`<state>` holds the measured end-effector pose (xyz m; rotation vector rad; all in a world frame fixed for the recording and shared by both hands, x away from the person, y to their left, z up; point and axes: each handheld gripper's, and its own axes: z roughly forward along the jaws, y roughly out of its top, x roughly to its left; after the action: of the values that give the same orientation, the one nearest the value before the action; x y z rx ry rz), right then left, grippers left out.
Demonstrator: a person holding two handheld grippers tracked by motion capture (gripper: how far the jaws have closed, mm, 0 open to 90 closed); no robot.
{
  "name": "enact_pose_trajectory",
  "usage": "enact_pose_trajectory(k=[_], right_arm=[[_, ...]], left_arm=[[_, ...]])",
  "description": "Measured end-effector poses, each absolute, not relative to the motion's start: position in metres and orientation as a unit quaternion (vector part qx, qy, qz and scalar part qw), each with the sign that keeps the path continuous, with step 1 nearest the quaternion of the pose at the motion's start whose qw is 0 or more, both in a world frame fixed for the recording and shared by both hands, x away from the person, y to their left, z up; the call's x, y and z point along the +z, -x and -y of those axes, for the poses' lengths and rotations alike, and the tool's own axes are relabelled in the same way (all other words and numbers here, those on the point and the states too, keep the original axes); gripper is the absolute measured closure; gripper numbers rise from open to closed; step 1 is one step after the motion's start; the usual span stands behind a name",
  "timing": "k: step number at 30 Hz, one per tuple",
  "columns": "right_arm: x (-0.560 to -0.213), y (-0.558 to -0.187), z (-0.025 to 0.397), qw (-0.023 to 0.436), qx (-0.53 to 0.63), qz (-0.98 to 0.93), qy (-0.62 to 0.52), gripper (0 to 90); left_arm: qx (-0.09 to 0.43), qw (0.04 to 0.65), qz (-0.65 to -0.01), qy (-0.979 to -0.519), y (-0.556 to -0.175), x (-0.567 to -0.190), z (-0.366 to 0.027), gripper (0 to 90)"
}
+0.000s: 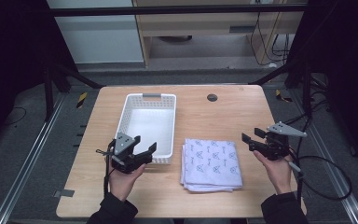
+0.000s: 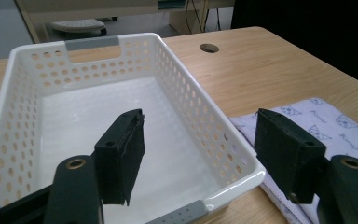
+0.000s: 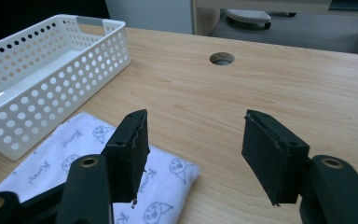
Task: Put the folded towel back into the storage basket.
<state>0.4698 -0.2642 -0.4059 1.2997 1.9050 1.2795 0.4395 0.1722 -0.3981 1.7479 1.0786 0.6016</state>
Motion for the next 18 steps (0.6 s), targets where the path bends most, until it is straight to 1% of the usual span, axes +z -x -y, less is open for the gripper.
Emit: enact_pose_trajectory(k=[13,18], right_arm=[[-0.417,-0.472,0.265,0.24,0.468,-0.702,-0.48,41.1],[-0.421,-0.473,0.263,0.231,0.474,-0.701,-0.48,39.7]], left_arm=[[0.226,0.469,-0.42,-0.743,-0.435,-0.413,-0.141,32.9],[0.221,0.466,-0.406,-0.755,-0.431,-0.417,-0.131,33.8]])
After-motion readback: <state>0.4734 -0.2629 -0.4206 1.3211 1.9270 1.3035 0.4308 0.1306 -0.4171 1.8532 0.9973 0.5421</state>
